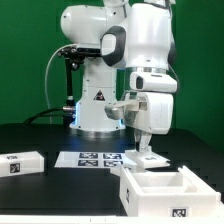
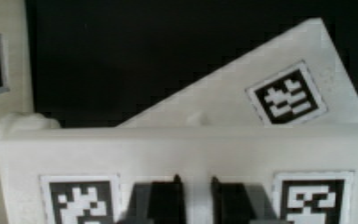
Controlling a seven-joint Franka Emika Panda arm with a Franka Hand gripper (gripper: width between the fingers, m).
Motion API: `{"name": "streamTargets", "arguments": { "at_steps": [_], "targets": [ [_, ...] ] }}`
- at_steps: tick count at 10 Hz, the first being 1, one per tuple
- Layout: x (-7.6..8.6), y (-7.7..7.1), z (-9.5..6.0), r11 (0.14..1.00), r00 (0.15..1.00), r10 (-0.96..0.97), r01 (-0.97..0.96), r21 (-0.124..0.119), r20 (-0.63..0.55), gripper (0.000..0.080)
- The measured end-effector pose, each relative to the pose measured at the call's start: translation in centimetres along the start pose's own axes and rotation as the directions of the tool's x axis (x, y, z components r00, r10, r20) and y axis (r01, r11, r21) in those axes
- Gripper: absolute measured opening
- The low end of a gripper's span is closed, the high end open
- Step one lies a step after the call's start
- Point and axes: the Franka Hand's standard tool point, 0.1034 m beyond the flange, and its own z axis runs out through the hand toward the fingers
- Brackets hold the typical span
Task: Assemble cabinet
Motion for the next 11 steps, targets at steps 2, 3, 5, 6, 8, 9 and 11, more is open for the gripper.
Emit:
{"name": "streamTargets", "arguments": {
  "at_steps": [2, 3, 5, 6, 8, 9, 11],
  "targets": [
    [0.8, -0.1, 0.0, 0.998, 0.998, 0.058, -0.058, 0.004, 0.002, 0.0062],
    [2.4, -0.4, 0.0, 0.998, 0.998, 0.064, -0.065, 0.019, 0.017, 0.0062],
    [3.8, -0.9, 0.0, 0.995, 0.994, 0.091, -0.093, 0.043, 0.054, 0.0062],
    [3.9, -0.9, 0.0, 0.995, 0.995, 0.083, -0.086, 0.043, 0.055, 0.0062],
    [3.5, -0.7, -0.1, 0.995, 0.994, 0.091, -0.093, 0.033, 0.053, 0.0062],
    [2.8, -0.5, -0.6, 0.995, 0.994, 0.096, -0.097, 0.014, 0.049, 0.0062],
    [1.1, 0.5, -1.6, 0.993, 0.991, 0.121, -0.12, -0.014, 0.054, 0.0062]
  ]
}}
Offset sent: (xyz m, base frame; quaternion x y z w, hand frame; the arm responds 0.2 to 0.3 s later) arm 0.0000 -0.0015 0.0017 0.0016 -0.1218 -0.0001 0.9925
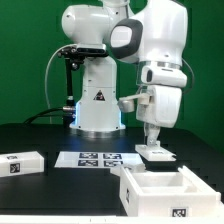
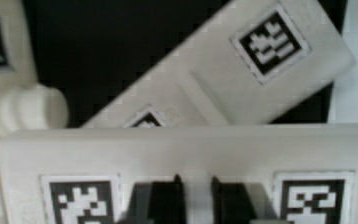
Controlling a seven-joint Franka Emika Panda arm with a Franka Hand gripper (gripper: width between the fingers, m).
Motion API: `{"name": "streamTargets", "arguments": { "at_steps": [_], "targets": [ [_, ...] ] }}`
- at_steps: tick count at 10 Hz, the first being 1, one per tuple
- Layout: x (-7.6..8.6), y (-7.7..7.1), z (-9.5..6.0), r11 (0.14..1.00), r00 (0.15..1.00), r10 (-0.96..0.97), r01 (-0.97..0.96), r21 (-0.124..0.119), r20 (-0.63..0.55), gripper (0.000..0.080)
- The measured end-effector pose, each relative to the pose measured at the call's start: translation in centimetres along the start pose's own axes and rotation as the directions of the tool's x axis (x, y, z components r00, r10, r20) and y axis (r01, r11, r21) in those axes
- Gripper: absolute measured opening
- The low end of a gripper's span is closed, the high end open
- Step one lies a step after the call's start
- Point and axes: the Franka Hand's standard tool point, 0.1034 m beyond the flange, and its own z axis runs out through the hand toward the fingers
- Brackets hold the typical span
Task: Assemble cabinet
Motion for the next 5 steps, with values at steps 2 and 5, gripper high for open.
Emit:
{"name": "streamTargets", "arguments": {
  "at_steps": [2, 5],
  "targets": [
    [0.0, -0.07, 0.11, 1.0, 1.0, 0.0, 0.0, 0.002, 0.001, 0.0062],
    [-0.12, -0.14, 0.18, 1.0, 1.0, 0.0, 0.0, 0.009, 0.005, 0.0062]
  ]
}}
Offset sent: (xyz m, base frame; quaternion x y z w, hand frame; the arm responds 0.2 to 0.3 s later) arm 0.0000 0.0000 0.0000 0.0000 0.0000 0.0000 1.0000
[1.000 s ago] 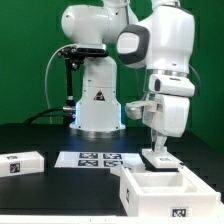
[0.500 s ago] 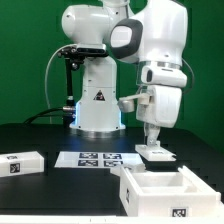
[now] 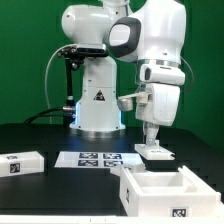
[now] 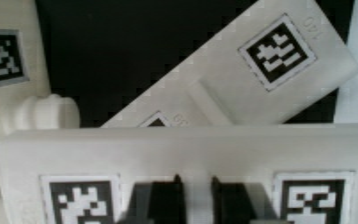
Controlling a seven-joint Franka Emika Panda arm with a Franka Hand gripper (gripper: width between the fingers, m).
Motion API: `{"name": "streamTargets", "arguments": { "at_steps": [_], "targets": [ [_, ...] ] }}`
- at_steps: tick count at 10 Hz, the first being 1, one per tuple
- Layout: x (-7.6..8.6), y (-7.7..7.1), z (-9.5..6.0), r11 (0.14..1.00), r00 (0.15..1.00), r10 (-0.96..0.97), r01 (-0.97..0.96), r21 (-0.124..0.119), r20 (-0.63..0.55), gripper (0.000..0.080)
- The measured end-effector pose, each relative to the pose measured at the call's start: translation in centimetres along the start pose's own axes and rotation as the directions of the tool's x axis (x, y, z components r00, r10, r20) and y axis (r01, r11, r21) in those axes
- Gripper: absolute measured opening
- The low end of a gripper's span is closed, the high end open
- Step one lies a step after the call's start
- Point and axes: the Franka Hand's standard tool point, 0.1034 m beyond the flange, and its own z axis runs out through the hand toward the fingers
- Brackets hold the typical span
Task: Assemble cabinet
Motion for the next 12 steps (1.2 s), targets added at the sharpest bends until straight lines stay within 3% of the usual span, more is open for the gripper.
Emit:
{"name": "streamTargets", "arguments": {
  "at_steps": [1, 3, 4, 12],
  "targets": [
    [-0.38, -0.09, 0.1, 1.0, 1.0, 0.001, -0.001, 0.02, 0.015, 0.0062],
    [-0.43, -0.18, 0.15, 1.0, 1.0, -0.002, 0.002, 0.024, 0.017, 0.0062],
    [-1.22, -0.39, 0.28, 0.997, 0.999, -0.009, 0.005, 0.075, 0.048, 0.0062],
    [-0.53, -0.84, 0.46, 0.996, 0.997, 0.019, -0.025, 0.088, 0.07, 0.0062]
  ]
}}
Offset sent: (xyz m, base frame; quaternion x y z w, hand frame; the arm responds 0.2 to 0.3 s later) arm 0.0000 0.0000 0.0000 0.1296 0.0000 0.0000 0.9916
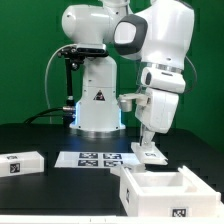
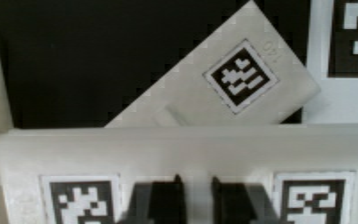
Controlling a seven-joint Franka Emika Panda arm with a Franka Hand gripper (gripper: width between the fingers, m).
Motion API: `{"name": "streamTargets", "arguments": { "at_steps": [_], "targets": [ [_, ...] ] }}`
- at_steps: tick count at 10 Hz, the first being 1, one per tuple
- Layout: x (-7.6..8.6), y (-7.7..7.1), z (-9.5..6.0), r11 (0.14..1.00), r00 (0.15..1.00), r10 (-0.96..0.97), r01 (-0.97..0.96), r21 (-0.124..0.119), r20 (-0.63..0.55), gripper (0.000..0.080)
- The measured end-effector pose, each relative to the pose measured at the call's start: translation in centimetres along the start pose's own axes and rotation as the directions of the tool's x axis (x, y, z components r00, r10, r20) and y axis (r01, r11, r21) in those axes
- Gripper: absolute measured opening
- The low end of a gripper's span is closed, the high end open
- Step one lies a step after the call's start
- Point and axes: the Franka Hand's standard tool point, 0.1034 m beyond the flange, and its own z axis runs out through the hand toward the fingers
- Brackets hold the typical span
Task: Assemble cabinet
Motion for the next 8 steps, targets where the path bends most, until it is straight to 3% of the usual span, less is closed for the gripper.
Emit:
{"name": "streamTargets", "arguments": {
  "at_steps": [1, 4, 8],
  "targets": [
    [0.0, 0.0, 0.0, 1.0, 1.0, 0.001, -0.001, 0.0, 0.0, 0.0062],
    [0.4, 1.4, -0.7, 0.989, 0.993, -0.115, 0.112, -0.095, -0.029, 0.0062],
    [0.2, 1.4, -0.4, 0.991, 0.995, -0.1, 0.098, -0.091, -0.026, 0.0062]
  ]
}}
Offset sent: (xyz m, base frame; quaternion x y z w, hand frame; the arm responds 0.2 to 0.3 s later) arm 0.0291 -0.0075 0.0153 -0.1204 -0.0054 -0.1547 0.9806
